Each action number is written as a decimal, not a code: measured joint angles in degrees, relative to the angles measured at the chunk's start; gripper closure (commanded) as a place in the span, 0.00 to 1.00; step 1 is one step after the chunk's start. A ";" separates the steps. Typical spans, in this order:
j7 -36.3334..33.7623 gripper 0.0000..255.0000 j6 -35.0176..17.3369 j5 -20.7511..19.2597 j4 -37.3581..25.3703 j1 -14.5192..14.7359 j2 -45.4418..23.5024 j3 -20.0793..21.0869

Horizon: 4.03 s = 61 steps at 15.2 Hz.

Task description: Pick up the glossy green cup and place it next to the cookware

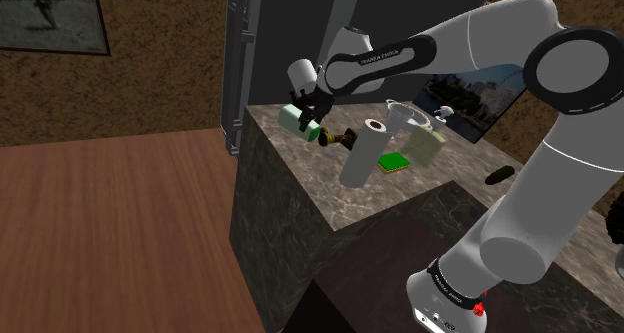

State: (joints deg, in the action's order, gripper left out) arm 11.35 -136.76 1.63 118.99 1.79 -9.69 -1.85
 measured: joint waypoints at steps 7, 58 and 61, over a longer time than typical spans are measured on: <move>0.10 0.00 -1.78 0.11 0.37 -0.02 -1.38 0.03; 12.60 1.00 17.17 0.70 -3.40 -6.23 13.44 -6.51; 16.76 1.00 16.78 0.92 -1.69 -8.08 14.59 -8.69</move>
State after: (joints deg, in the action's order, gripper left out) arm 28.10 -119.98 2.55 117.30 -6.29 4.90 -10.54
